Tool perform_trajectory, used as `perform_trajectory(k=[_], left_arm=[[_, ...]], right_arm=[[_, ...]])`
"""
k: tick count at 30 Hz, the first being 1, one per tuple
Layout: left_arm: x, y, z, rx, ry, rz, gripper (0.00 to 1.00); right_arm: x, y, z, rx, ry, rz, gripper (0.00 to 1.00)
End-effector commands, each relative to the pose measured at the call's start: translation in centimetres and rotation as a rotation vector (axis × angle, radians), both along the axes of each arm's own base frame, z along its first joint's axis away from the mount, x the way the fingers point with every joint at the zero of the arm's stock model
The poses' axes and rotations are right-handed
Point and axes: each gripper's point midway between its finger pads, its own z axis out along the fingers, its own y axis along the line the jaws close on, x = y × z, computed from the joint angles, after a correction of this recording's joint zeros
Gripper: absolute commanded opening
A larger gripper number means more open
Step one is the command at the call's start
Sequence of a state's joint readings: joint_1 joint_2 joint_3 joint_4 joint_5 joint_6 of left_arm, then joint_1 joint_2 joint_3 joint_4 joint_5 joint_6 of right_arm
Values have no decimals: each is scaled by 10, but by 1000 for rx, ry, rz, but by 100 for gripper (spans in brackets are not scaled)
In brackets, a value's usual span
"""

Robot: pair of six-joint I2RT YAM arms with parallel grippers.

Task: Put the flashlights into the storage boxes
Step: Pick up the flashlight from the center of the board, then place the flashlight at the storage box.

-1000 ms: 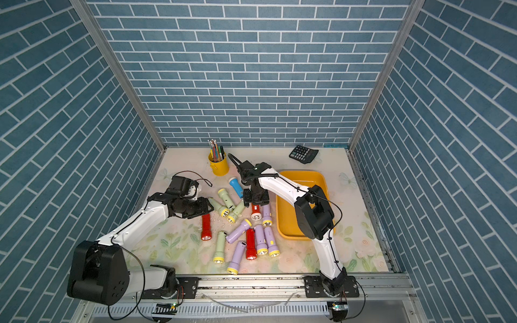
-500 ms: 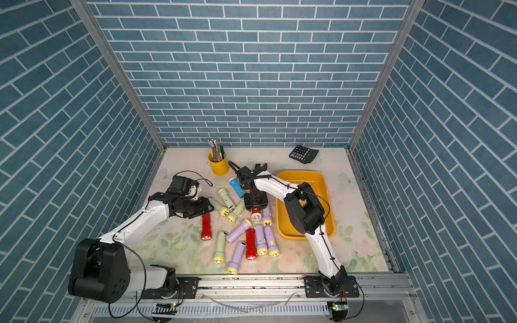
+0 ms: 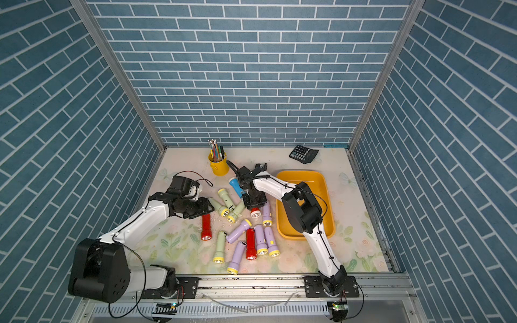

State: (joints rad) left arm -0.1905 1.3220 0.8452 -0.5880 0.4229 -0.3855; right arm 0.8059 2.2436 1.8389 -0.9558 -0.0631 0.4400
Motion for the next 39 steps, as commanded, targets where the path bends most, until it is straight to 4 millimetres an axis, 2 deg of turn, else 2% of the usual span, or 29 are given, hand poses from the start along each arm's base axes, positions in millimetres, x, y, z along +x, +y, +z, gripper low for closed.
perform_trajectory(k=[1, 4, 8, 12, 16, 19, 24, 28, 35, 39], left_arm=[[0, -16, 27, -87, -20, -54, 55], [0, -31, 46, -176, -25, -103, 55], [-5, -52, 73, -307, -23, -175, 55], [-13, -71, 98, -428, -28, -251, 55], [-21, -88, 114, -535, -32, -316, 56], [-33, -101, 116, -587, -5, -371, 57], [-48, -116, 107, -606, 28, -443, 59], [-45, -122, 100, -634, 35, -428, 60], [-43, -145, 114, -724, 7, -477, 62], [-44, -149, 101, -712, 48, -473, 62]], right_arm=[[20, 5, 78, 98, -245, 210, 25], [15, -1, 109, 130, -389, 438, 23], [-9, -13, 130, 127, -534, 841, 19], [-24, -31, 139, 55, -641, 1126, 18], [-36, -40, 137, 0, -692, 1358, 15], [-49, -38, 140, 24, -734, 1497, 16], [-68, -30, 144, 74, -808, 1684, 13], [-73, -24, 148, 63, -849, 1768, 13], [-77, -15, 150, 28, -898, 1866, 13], [-79, -11, 152, 24, -910, 1890, 13]])
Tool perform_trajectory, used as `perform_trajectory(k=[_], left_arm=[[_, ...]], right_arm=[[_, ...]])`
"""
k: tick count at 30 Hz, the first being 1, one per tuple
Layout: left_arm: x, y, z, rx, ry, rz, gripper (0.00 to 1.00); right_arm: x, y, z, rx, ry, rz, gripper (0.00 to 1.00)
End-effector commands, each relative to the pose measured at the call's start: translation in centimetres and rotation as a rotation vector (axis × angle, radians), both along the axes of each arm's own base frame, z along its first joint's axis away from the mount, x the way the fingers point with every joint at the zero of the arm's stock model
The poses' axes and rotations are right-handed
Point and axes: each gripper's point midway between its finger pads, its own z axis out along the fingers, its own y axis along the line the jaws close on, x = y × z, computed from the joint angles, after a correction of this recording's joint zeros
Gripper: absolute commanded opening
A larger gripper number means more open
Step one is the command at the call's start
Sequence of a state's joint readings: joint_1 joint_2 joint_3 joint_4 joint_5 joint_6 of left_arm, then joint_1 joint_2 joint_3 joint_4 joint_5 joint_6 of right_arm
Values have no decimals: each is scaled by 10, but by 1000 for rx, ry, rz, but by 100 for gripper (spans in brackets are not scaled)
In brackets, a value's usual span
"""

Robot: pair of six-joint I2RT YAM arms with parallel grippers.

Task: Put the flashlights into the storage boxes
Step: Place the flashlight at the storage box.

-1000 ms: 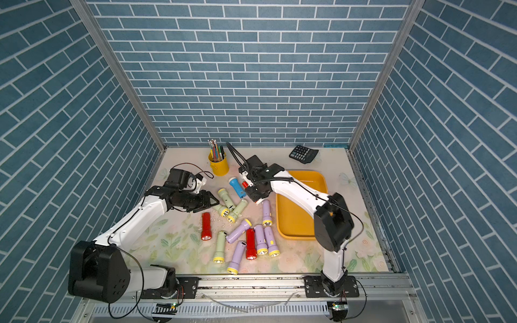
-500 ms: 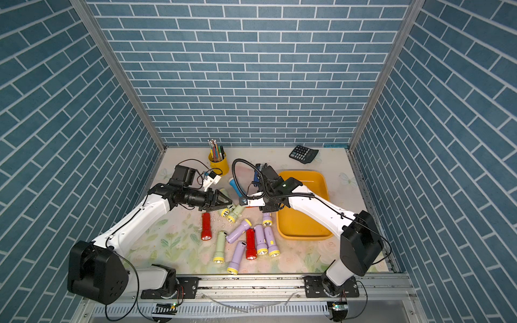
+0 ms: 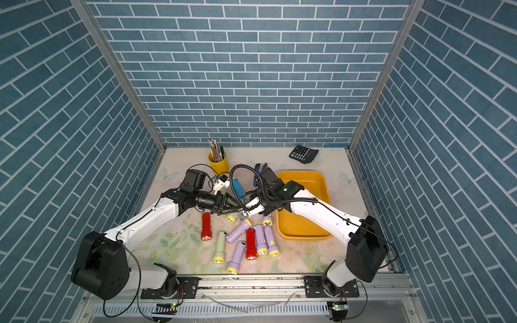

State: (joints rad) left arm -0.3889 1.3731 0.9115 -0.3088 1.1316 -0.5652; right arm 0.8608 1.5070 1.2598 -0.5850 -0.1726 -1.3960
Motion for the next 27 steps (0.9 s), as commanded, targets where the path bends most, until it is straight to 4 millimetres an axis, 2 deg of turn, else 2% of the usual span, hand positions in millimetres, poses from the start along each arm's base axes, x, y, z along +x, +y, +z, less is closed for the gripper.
perform_trajectory(k=[1, 6, 14, 19, 27], left_arm=[[0, -6, -5, -15, 18, -22, 61], [-7, -13, -11, -2, 29, -65, 61], [-18, -25, -5, -25, 27, -127, 60], [-16, -26, -7, -12, 21, -120, 52], [-18, -34, -7, -10, 14, -144, 53]], right_arm=[[-7, 7, 8, 14, -48, 90, 13], [-8, 8, 7, 3, -46, 97, 14], [-7, 9, 9, -11, -34, 98, 14], [-7, 11, 9, -8, -29, 103, 15], [-9, 11, 10, -9, -22, 108, 18]])
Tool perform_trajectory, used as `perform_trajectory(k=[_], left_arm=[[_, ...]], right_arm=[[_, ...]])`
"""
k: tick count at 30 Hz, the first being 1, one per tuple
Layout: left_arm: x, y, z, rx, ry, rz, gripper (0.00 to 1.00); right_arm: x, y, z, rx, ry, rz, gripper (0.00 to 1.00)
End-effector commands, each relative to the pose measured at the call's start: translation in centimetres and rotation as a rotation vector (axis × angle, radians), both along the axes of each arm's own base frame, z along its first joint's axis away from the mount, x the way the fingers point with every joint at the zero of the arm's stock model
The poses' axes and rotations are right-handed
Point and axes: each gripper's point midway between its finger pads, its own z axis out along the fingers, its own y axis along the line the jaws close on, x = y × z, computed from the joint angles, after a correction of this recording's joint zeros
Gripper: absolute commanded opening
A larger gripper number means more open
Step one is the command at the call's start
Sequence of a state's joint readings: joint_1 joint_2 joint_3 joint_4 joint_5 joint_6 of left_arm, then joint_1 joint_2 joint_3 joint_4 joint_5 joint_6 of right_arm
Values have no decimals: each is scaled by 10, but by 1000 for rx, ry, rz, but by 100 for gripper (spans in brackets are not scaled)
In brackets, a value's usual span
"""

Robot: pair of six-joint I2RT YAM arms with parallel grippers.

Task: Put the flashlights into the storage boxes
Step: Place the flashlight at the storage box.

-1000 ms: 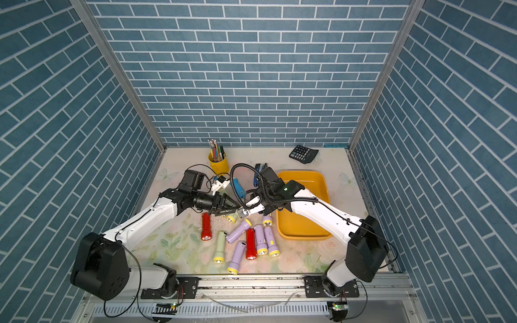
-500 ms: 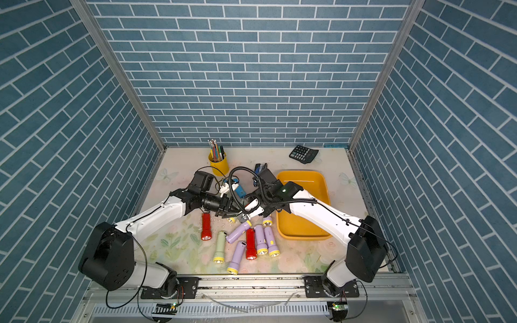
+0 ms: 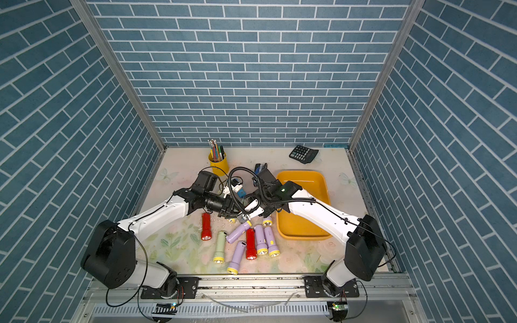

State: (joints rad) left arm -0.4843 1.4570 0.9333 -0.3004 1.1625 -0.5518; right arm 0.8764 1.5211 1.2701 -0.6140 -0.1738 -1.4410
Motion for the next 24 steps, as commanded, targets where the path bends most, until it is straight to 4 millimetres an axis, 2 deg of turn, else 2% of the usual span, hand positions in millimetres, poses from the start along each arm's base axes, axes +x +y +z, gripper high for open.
perform_trajectory(k=[1, 8, 13, 15, 19, 24], left_arm=[[1, -7, 6, -9, -33, -26, 53], [3, -5, 1, 26, -60, -13, 31], [12, -5, 1, 45, -109, 18, 21], [18, -5, 1, 52, -147, 41, 18], [35, -4, -1, 77, -228, 108, 18], [57, -5, -2, 71, -301, 200, 18]], right_arm=[[-2, 10, 16, 29, -18, 55, 19], [-1, 12, 20, 44, -17, 48, 24], [-1, 16, 30, 122, -1, -11, 44], [4, 16, 37, 177, 32, -102, 52], [20, 10, 53, 283, 146, -396, 65], [25, -3, 64, 457, 344, -707, 69]])
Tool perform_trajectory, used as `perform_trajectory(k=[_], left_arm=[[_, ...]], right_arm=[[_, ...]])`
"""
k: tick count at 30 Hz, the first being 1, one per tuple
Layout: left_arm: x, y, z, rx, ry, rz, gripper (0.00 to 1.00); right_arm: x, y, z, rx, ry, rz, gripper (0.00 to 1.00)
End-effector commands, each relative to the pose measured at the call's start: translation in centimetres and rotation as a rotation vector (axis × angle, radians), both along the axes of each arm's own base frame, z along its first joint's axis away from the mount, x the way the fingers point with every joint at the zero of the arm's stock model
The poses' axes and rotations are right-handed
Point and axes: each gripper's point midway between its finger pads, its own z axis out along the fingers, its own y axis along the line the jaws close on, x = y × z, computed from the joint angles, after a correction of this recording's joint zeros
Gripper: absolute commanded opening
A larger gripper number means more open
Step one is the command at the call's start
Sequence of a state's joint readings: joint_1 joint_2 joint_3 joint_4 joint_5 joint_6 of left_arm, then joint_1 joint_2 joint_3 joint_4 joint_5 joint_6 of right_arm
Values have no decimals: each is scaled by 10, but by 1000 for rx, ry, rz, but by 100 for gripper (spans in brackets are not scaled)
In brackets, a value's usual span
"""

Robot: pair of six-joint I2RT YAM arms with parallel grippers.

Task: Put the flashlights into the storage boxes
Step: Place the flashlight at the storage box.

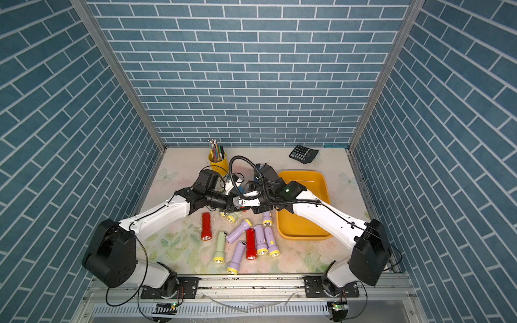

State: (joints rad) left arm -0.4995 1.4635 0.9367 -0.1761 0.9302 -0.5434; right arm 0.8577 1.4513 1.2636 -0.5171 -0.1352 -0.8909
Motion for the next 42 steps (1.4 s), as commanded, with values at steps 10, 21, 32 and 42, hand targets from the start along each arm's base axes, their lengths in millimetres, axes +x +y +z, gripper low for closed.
perform_trajectory(k=[10, 21, 32, 42], left_arm=[[47, 4, 14, -49, -281, 206, 19], [51, 14, 15, -60, -398, 267, 19], [46, 18, 12, -43, -433, 256, 20], [40, 21, 7, -34, -435, 247, 20]], right_arm=[[21, -34, 36, 654, 667, -979, 64], [24, -33, -4, 906, 1126, -1470, 60], [60, 7, 6, 1069, 1244, -1427, 62], [89, 28, 6, 1130, 1293, -1387, 61]])
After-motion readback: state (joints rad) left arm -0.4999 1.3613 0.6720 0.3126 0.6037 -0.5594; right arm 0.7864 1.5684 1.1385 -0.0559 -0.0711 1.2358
